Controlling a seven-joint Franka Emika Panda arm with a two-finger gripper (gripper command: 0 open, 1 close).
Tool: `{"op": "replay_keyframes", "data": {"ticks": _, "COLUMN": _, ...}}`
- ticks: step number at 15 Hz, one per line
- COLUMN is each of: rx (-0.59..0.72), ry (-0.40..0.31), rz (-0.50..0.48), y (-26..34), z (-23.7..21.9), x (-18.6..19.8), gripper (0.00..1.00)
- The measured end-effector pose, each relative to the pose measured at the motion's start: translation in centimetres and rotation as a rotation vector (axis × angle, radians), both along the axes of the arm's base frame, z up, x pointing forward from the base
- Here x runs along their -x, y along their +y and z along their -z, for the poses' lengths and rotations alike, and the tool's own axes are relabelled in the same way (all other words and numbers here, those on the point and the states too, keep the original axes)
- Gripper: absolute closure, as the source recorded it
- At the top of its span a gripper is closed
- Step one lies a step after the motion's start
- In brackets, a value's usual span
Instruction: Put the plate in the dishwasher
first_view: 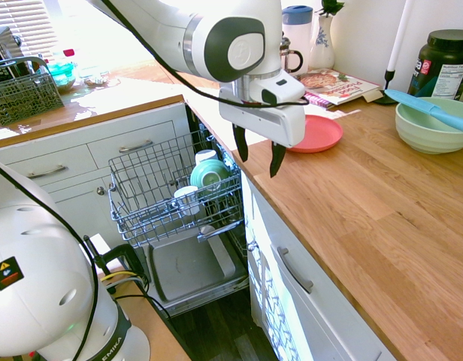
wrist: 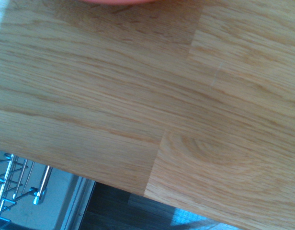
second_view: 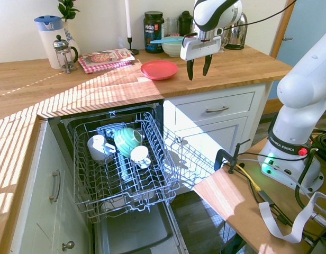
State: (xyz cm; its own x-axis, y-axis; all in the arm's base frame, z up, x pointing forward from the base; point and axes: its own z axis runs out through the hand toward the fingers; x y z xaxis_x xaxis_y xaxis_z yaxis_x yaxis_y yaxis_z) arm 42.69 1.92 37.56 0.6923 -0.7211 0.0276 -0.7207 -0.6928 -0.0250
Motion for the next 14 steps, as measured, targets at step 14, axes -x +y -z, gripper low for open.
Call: {"op": "replay_keyframes", "data": {"ticks": 14, "rx": -0.373, "ry": -0.242, "rz": 0.224, "y": -8.6, "z": 1.7, "x": -10.6, "gripper": 0.00}}
